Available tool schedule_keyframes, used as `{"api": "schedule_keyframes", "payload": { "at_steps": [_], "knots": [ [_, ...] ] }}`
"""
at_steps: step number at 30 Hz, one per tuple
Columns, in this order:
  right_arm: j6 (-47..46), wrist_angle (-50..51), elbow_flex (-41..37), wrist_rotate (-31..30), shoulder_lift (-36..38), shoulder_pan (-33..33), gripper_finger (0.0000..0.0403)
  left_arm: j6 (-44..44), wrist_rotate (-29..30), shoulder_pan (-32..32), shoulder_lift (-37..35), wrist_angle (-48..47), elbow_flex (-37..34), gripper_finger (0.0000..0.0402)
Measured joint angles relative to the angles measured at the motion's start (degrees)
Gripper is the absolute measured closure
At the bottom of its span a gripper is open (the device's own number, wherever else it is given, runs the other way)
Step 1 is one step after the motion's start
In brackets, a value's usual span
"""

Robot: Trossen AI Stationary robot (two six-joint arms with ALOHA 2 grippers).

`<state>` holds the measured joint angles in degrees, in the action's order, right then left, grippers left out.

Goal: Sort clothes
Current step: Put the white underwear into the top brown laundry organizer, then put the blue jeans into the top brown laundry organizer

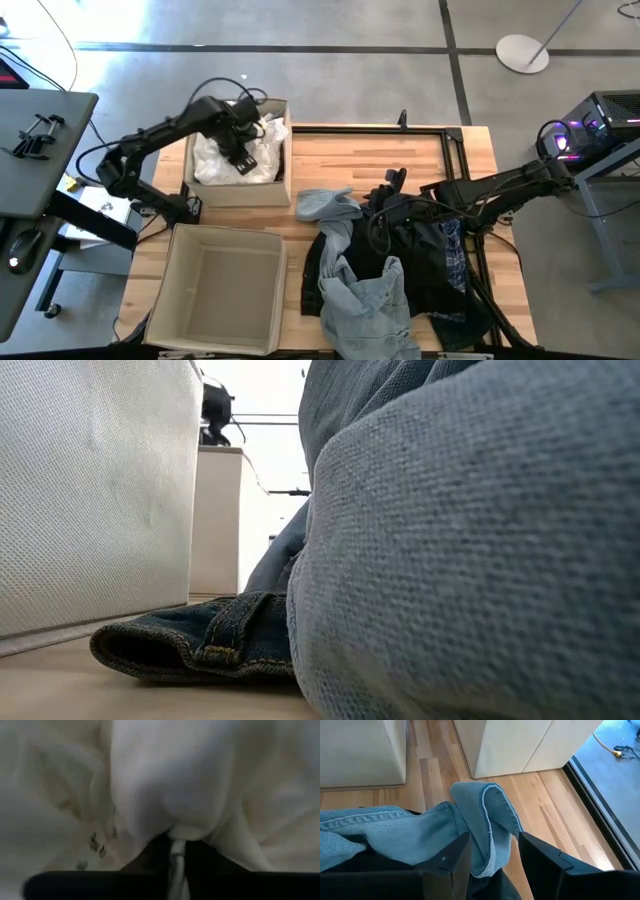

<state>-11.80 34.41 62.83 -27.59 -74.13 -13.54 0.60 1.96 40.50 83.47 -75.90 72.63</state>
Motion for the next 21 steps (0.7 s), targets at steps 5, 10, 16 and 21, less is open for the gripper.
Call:
{"api": "schedule_keyframes", "payload": {
  "at_steps": [5,10,16,21],
  "knots": [
    [2.9,-0.9,0.0,0.3,0.0,0.0,0.0249,2.7,0.2,0.1,1.3,3.3,-1.9,0.0386],
    [7.7,-0.9,0.0,1.5,0.0,0.4,0.0249,5.0,0.6,0.0,-0.7,2.3,4.4,0.0350],
    [7.8,-1.6,0.1,10.4,0.0,1.5,0.0239,5.0,-2.8,-0.8,-6.6,3.0,12.4,0.0326],
    [8.9,-2.1,0.1,21.9,0.6,1.9,0.0196,3.0,-6.9,-2.4,-14.6,9.3,13.8,0.0314]
  ]
}}
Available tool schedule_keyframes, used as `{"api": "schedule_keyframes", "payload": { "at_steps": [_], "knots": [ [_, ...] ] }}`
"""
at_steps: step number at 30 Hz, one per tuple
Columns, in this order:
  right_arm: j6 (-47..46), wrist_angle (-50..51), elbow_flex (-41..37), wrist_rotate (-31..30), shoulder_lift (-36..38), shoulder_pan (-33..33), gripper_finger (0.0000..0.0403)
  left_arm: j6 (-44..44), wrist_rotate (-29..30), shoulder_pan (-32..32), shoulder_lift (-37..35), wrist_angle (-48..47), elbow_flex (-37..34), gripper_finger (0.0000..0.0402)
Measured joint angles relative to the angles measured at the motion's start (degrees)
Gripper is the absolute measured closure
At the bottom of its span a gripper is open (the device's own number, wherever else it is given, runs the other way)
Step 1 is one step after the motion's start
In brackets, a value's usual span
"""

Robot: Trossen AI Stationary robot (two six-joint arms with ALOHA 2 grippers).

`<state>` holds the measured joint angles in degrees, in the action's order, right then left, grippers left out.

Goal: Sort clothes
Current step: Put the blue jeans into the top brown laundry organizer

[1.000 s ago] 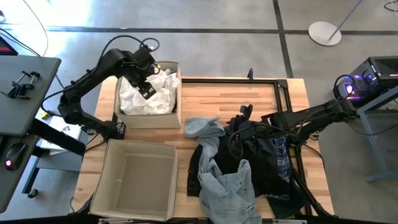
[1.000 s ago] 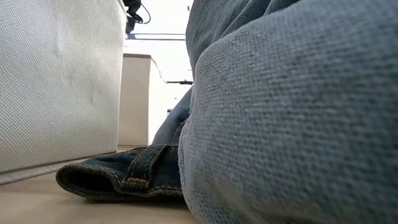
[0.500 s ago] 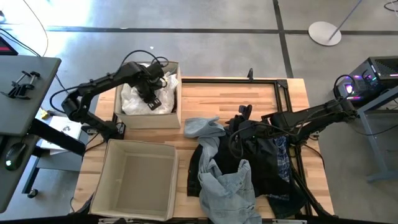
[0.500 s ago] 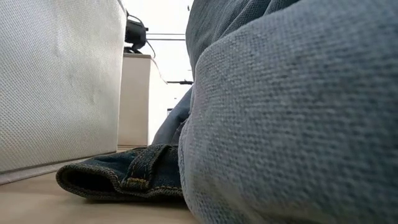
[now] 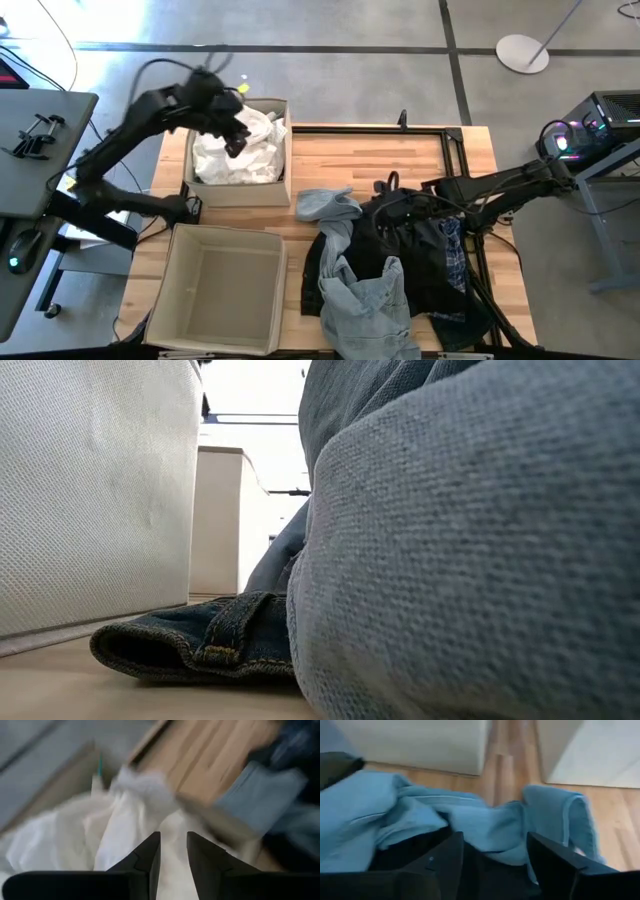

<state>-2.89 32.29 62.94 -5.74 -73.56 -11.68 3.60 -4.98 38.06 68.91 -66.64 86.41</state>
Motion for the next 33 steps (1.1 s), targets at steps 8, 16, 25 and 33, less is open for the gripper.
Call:
{"api": "schedule_keyframes", "payload": {
  "at_steps": [8,16,25,33],
  "knots": [
    [-1.2,-1.2,0.0,17.2,0.1,-5.5,0.0168,-2.3,0.4,-12.2,-11.6,12.6,-2.5,0.0318],
    [-10.1,-5.6,0.0,16.1,-0.6,-16.6,0.0197,-3.5,0.5,-25.7,-16.8,33.8,-15.4,0.0330],
    [-4.8,-6.6,0.0,11.0,-12.7,-20.4,0.0225,-3.5,0.5,-33.0,-13.3,49.5,-25.7,0.0332],
    [-3.7,-2.6,0.4,10.5,-20.0,-20.2,0.0255,-2.3,0.5,-36.9,-8.4,49.8,-26.1,0.0332]
  ]
}}
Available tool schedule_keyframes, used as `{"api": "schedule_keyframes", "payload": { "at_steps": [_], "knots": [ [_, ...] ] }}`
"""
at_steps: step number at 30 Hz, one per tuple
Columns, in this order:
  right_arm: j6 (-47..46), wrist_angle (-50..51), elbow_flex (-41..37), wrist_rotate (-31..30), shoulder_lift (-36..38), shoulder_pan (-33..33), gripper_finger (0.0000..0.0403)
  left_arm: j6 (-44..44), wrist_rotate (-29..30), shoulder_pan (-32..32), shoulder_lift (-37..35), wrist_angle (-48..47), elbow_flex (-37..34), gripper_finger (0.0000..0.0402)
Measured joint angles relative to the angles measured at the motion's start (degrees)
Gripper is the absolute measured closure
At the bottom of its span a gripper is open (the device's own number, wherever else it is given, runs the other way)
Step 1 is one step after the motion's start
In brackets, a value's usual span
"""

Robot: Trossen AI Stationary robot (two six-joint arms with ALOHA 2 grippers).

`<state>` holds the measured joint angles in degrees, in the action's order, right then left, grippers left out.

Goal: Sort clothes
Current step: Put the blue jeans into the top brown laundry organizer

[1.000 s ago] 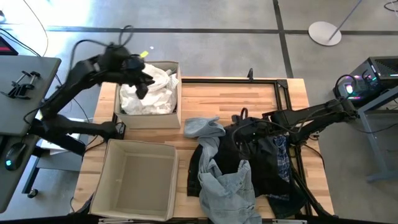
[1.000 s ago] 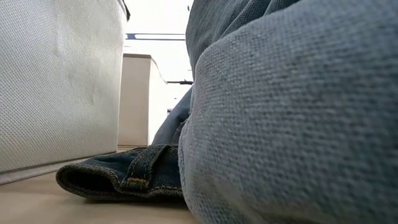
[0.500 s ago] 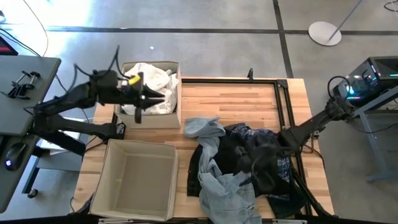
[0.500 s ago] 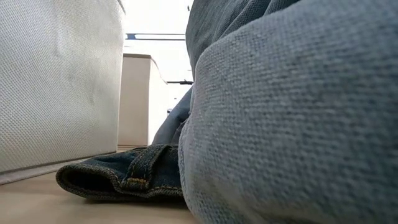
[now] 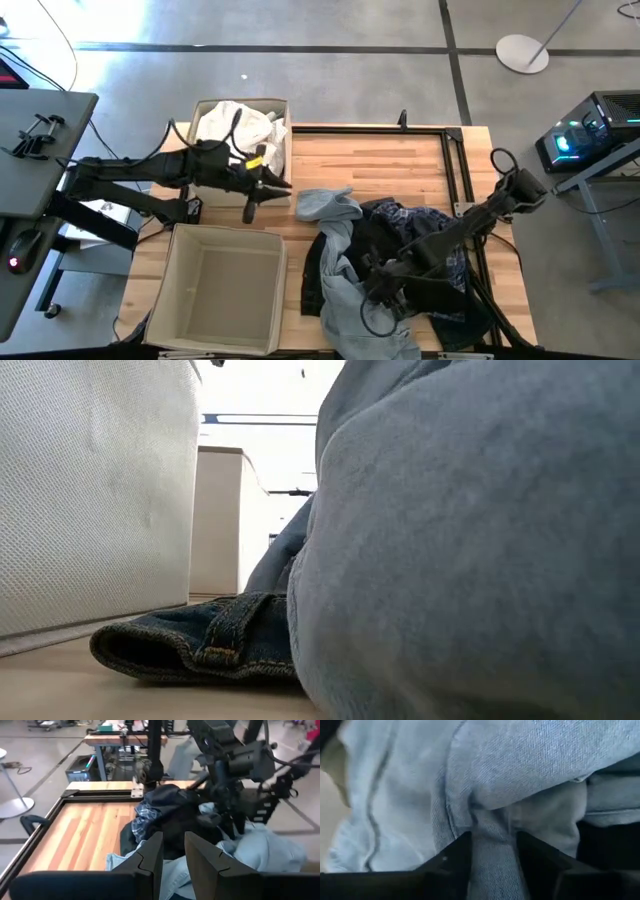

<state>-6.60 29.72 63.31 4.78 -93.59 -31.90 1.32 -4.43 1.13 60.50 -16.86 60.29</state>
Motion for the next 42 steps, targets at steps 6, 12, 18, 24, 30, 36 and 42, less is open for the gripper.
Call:
{"api": "schedule_keyframes", "payload": {
  "at_steps": [6,12,18,24,30,36,42],
  "knots": [
    [-6.3,3.4,-0.2,-4.7,1.8,1.9,0.0384,5.0,0.1,-1.8,2.6,0.4,0.0,0.0333],
    [0.8,5.0,-0.5,-25.0,11.4,5.0,0.0398,8.0,1.6,-1.9,4.0,1.7,0.0,0.0333],
    [13.0,-11.5,-0.5,-70.1,24.4,11.5,0.0403,12.2,5.1,-1.9,3.9,4.9,0.0,0.0333],
    [45.2,-50.5,-0.5,-62.8,32.2,22.4,0.0403,14.8,8.8,-1.9,3.9,7.9,0.0,0.0333],
    [49.4,-70.3,-0.4,-32.4,36.0,30.3,0.0403,14.7,9.8,-1.9,4.3,7.3,0.0,0.0333],
    [37.8,-35.2,-0.4,-24.4,38.0,30.2,0.0403,13.8,9.9,-1.9,4.8,2.8,0.0,0.0333],
    [24.5,-14.5,-0.4,-15.7,32.9,24.2,0.0378,10.6,9.8,-1.9,5.6,1.7,0.0,0.0333]
  ]
}}
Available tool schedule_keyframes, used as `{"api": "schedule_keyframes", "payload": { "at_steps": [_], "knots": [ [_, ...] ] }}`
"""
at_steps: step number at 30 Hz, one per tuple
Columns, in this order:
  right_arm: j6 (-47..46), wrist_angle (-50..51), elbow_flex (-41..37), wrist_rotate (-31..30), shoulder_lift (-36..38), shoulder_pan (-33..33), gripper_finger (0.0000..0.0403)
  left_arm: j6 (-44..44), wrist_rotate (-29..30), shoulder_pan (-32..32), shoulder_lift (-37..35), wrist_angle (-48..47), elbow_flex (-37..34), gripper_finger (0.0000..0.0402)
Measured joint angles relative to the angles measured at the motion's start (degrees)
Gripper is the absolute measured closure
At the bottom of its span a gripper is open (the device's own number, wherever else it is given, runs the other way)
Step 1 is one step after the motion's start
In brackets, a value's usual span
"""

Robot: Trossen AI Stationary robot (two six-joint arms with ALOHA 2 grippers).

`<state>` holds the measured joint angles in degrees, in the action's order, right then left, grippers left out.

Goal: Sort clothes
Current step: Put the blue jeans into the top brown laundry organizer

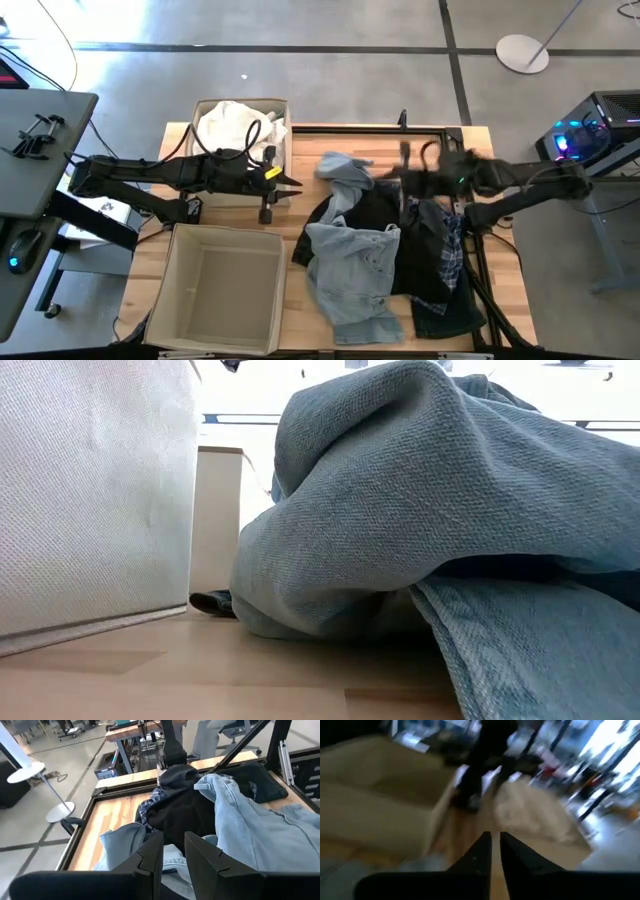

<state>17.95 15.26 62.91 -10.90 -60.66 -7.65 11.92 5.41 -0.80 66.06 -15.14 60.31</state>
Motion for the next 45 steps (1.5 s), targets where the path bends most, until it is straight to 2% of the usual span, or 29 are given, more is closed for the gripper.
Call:
{"api": "schedule_keyframes", "payload": {
  "at_steps": [6,11,14,16,19,21,26,27,28,31,33,36,39,41,45],
  "knots": [
    [-15.4,11.8,0.0,4.2,-4.4,-7.3,0.0269,-2.9,0.0,0.0,0.6,-0.4,0.0,0.0332],
    [-27.5,21.3,0.0,5.0,-8.4,-9.4,0.0167,-2.9,0.0,0.0,1.2,-0.7,0.0,0.0332],
    [-28.7,25.1,0.0,5.6,-12.3,-9.1,0.0135,-2.8,0.0,0.0,1.9,-0.8,0.0,0.0332],
    [-24.4,26.6,0.0,10.0,-15.9,-9.1,0.0131,-2.8,0.0,0.0,2.5,-1.3,0.0,0.0332],
    [-17.3,25.3,0.0,12.5,-20.7,-9.7,0.0150,-2.8,0.0,0.0,3.7,-1.8,0.0,0.0332],
    [-14.4,23.7,0.0,12.9,-23.4,-9.4,0.0189,-2.8,0.0,0.0,4.6,-1.8,0.0,0.0332],
    [-9.8,21.6,0.1,14.7,-24.7,-5.5,0.0356,-2.7,1.3,0.0,5.4,-0.6,0.0,0.0332],
    [-9.0,21.6,0.7,15.0,-24.2,-4.4,0.0377,-2.6,2.1,-0.1,5.2,0.0,0.0,0.0332],
    [-8.7,21.0,1.6,14.9,-23.4,-3.2,0.0385,-2.2,2.8,-0.2,4.9,0.5,0.0,0.0332],
    [-7.7,15.4,6.6,12.8,-20.1,-1.0,0.0374,0.2,5.2,-0.5,3.4,2.5,0.0,0.0332],
    [-3.8,11.7,11.0,10.1,-17.7,-0.8,0.0378,1.4,6.9,-0.9,2.1,3.5,0.0,0.0332],
    [4.9,3.5,17.8,0.5,-14.8,-2.2,0.0394,2.7,9.1,-1.4,0.0,4.9,0.0,0.0332],
    [14.3,-9.7,23.6,-8.5,-12.4,-3.5,0.0390,2.8,9.2,-1.9,-1.9,6.7,0.0,0.0332],
    [20.7,-18.6,26.9,-10.2,-11.1,-3.6,0.0389,2.9,9.2,-2.4,-2.9,7.8,0.0,0.0332],
    [30.9,-31.7,33.0,-9.0,-10.6,-2.6,0.0396,4.3,9.2,-2.8,-4.4,8.9,0.0,0.0332]
  ]
}}
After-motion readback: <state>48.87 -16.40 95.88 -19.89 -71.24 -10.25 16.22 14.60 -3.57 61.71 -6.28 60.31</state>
